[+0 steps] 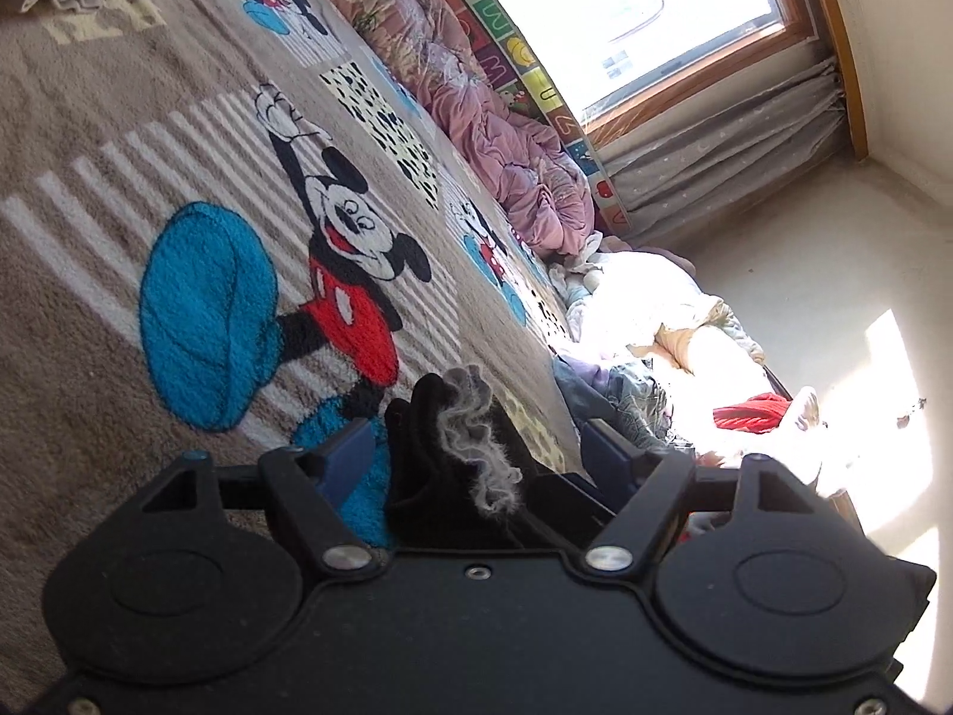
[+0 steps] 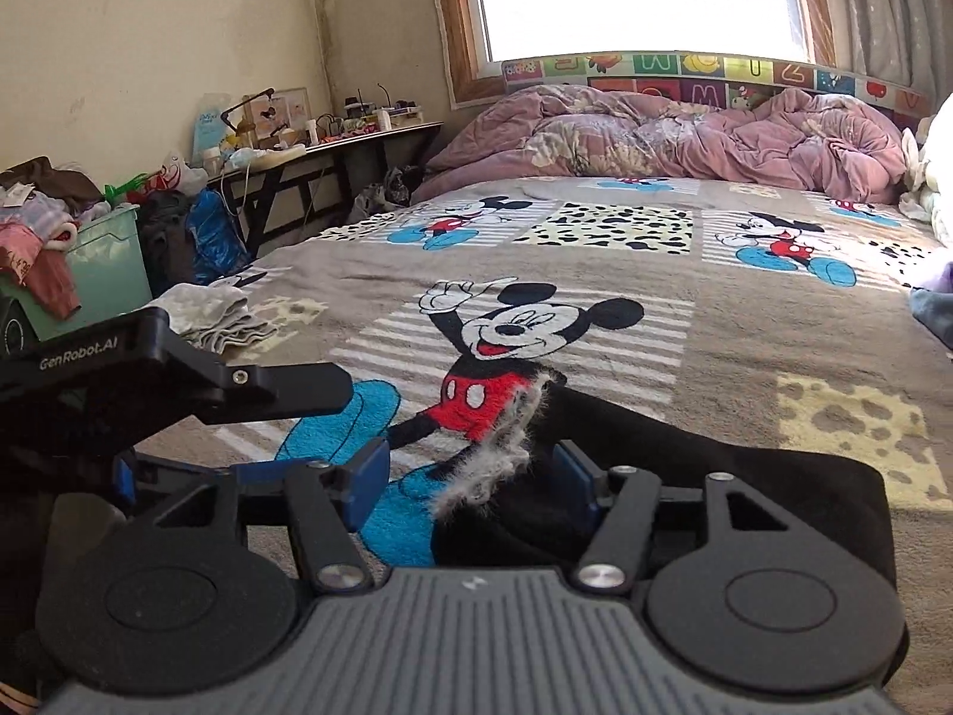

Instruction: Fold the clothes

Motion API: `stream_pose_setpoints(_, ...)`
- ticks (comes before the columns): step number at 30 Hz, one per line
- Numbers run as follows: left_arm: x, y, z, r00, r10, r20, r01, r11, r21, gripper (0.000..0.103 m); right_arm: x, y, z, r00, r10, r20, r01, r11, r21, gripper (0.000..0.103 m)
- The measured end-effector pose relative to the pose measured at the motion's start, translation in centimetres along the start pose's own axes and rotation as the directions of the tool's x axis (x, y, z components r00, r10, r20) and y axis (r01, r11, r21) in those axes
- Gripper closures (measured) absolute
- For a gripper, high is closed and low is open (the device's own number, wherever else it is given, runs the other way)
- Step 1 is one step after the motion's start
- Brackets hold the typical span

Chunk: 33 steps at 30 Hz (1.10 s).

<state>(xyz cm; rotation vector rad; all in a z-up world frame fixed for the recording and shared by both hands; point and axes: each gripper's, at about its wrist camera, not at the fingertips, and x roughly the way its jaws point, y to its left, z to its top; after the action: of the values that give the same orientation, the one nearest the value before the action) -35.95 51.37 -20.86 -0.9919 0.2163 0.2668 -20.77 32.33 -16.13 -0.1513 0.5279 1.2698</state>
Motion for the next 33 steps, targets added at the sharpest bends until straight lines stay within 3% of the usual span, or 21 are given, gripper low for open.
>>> stream_pose_setpoints(3,0.3,-1.2,-0.5,1.000,0.021,0.003,-0.021,0.998,0.064,0.027,-3.4,-2.5,0.1,0.999,-0.017,0.044,0.016,1.000,0.018,0.043)
stream_pose_setpoints(6,1.8,-3.9,-1.0,0.997,0.076,0.013,-0.077,0.974,0.212,0.028,-5.9,-6.5,-0.8,0.989,-0.116,0.087,0.112,0.993,0.046,0.050)
stream_pose_setpoints(8,3.1,-5.8,-1.2,0.995,0.097,0.016,-0.097,0.951,0.295,0.028,-5.9,-10.4,-1.5,0.981,-0.185,0.057,0.178,0.978,0.108,0.064)
stream_pose_setpoints(11,6.5,-9.5,-1.5,0.992,0.126,0.028,-0.125,0.883,0.453,0.030,-4.9,-13.5,-1.8,0.977,-0.207,0.055,0.197,0.969,0.150,0.067)
stream_pose_setpoints(13,8.8,-11.0,-1.7,0.990,0.140,0.029,-0.134,0.838,0.529,0.041,-4.1,-14.6,-1.9,0.977,-0.201,0.064,0.189,0.969,0.161,0.070)
stream_pose_setpoints(16,11.4,-11.0,-2.8,0.978,0.207,0.015,-0.171,0.762,0.624,0.048,-2.7,-14.3,-2.4,0.983,-0.174,0.050,0.166,0.978,0.126,0.073)
stream_pose_setpoints(18,12.6,-8.9,-3.8,0.961,0.276,-0.006,-0.202,0.717,0.667,0.049,-1.5,-14.1,-3.0,0.987,-0.158,0.025,0.154,0.983,0.101,0.073)
stream_pose_setpoints(19,13.1,-7.8,-4.3,0.951,0.310,-0.013,-0.216,0.692,0.689,0.062,-0.5,-13.9,-4.0,0.988,-0.155,-0.029,0.156,0.984,0.081,0.073)
stream_pose_setpoints(20,13.6,-6.6,-4.8,0.939,0.343,-0.018,-0.230,0.666,0.709,0.062,0.4,-13.6,-4.9,0.986,-0.153,-0.073,0.157,0.986,0.056,0.073)
stream_pose_setpoints(23,13.5,-6.1,-4.9,0.933,0.360,-0.023,-0.240,0.666,0.706,0.062,1.0,-12.9,-5.2,0.982,-0.171,-0.077,0.173,0.985,0.014,0.073)
stream_pose_setpoints(26,12.9,-7.9,-4.8,0.921,0.390,-0.003,-0.263,0.627,0.734,0.062,-0.9,-12.9,-3.8,0.988,-0.149,-0.035,0.151,0.985,0.084,0.073)
stream_pose_setpoints(28,11.1,-9.4,-5.2,0.931,0.364,0.036,-0.267,0.608,0.748,0.062,-2.8,-12.5,-3.1,0.987,-0.159,0.024,0.157,0.984,0.085,0.073)
stream_pose_setpoints(29,10.5,-9.7,-5.4,0.932,0.358,0.045,-0.269,0.603,0.751,0.061,-3.0,-12.4,-3.2,0.986,-0.167,0.019,0.165,0.983,0.076,0.073)
stream_pose_setpoints(32,11.5,-7.3,-7.3,0.908,0.417,0.040,-0.292,0.563,0.773,0.056,-1.2,-12.6,-5.6,0.978,-0.174,-0.113,0.177,0.984,0.025,0.072)
stream_pose_setpoints(33,11.4,-7.3,-7.4,0.908,0.415,0.049,-0.297,0.560,0.773,0.056,-1.1,-12.3,-6.5,0.979,-0.183,-0.094,0.182,0.983,-0.014,0.072)
